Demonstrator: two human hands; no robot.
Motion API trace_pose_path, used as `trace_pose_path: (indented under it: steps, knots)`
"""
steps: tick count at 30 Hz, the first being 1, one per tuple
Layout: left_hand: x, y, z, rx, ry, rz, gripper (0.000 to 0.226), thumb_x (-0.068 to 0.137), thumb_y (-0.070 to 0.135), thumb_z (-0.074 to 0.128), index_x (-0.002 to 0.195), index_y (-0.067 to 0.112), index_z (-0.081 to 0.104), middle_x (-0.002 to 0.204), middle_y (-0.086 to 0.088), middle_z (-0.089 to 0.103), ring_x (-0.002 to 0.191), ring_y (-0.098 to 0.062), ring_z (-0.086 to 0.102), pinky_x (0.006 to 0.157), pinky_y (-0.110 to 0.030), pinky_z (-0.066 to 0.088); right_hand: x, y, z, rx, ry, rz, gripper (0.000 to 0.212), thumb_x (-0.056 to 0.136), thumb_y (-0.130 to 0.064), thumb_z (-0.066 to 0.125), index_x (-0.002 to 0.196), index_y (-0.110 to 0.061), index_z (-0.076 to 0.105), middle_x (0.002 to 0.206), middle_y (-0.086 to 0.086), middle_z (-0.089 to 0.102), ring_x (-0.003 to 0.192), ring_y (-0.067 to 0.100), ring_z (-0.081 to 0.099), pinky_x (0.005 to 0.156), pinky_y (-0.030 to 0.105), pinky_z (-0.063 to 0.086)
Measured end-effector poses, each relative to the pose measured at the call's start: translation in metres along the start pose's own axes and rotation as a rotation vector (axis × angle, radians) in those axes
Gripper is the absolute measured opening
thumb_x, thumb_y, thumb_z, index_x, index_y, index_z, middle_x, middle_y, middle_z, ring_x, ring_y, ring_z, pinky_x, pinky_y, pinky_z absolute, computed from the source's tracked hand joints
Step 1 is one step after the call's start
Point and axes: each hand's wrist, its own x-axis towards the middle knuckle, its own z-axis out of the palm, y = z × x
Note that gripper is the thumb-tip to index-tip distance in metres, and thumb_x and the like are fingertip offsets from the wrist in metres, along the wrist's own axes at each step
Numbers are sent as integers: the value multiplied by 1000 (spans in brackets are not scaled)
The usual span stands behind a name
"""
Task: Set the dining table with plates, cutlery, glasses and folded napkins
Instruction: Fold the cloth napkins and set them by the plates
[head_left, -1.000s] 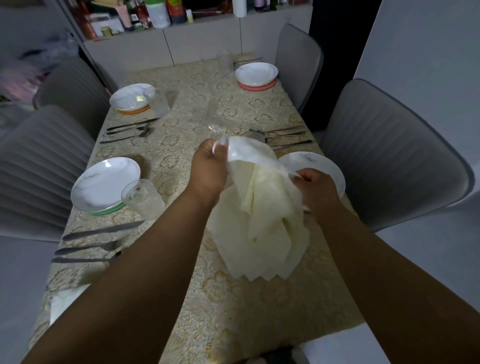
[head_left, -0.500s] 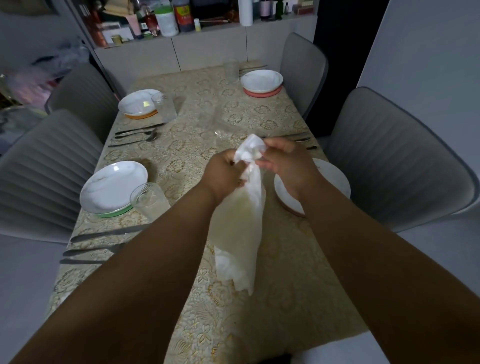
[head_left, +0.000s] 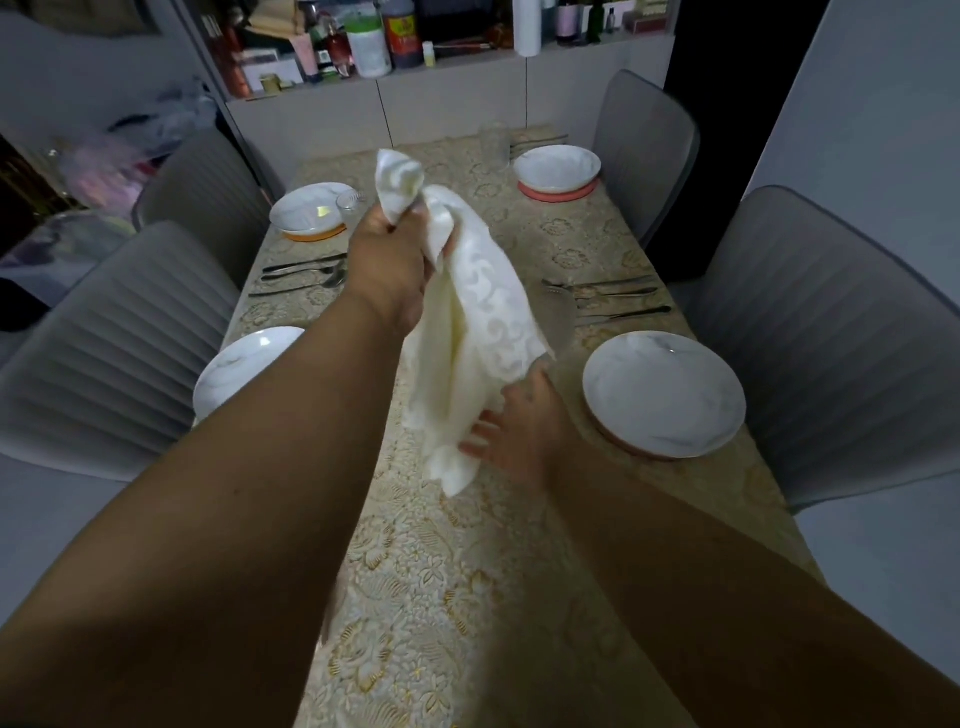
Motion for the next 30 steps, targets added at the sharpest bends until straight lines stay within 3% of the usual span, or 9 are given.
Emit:
trace_pose_path:
  steps: [2, 7, 12, 15, 16, 19, 20, 25, 30]
  knots:
    - [1, 8, 0, -67, -7, 18, 12, 97, 11, 53, 91, 11, 63, 81, -5, 65, 82, -22, 61, 95, -52, 50, -1, -19, 18, -31, 31, -115, 76, 90, -71, 15, 148, -25, 29, 149, 11, 38, 134, 34, 39, 106, 52, 32]
    - [5, 41, 2, -256, -78, 109, 13, 97, 3, 51, 95, 9, 63, 85, -9, 66, 83, -24, 64, 90, -46, 54, 0, -34, 35, -170, 128, -264, 70, 91, -69, 20, 148, -28, 28, 142, 8, 44, 130, 24, 43, 96, 42, 39]
    - [1, 40, -8, -138, -166, 109, 15, 95, 0, 52, 102, 8, 63, 89, -9, 70, 86, -23, 67, 85, -39, 56, 0, -40, 39, -320, 385, -327, 54, 92, -66, 28, 113, -22, 51, 101, 4, 55, 87, 19, 56, 74, 34, 47]
    - [-4, 40, -13, -142, -188, 115, 17, 94, -1, 52, 105, 7, 63, 90, -9, 70, 88, -24, 67, 85, -38, 56, 3, -43, 32, -506, 577, -432, 66, 94, -63, 30, 136, -16, 47, 138, 15, 47, 125, 31, 46, 106, 43, 36]
    - [-5, 44, -13, -168, -204, 124, 18, 94, -2, 52, 106, 7, 63, 91, -10, 70, 88, -25, 67, 84, -39, 56, 0, -44, 32, -554, 594, -484, 67, 94, -62, 30, 140, -14, 43, 136, 14, 48, 124, 31, 46, 106, 43, 36]
    - [-11, 57, -8, -214, -264, 155, 18, 93, -3, 51, 104, 7, 62, 88, -9, 71, 83, -23, 68, 78, -35, 56, -4, -44, 34, -364, 349, -512, 65, 93, -61, 39, 135, -12, 46, 75, 2, 54, 65, 16, 53, 61, 30, 46]
    - [-14, 61, -7, -215, -283, 161, 18, 93, -4, 51, 103, 7, 62, 87, -9, 71, 83, -22, 68, 77, -34, 56, -6, -43, 36, -278, 272, -509, 65, 91, -60, 43, 134, -11, 46, 68, 3, 52, 58, 15, 53, 56, 28, 47]
    - [-25, 58, -13, -195, -301, 108, 16, 94, -2, 52, 98, 10, 61, 89, -7, 70, 88, -20, 67, 89, -36, 54, -22, -50, 44, -147, 71, -535, 71, 90, -58, 46, 129, 2, 48, 98, 17, 66, 84, 21, 71, 71, 30, 57]
    - [-45, 21, -39, -21, -228, 75, 15, 95, 1, 53, 99, 10, 64, 93, -3, 69, 92, -17, 65, 90, -36, 53, -36, -48, 27, -76, 129, -619, 51, 98, -30, 50, 137, 1, 39, 111, 16, 63, 99, 19, 65, 87, 29, 52]
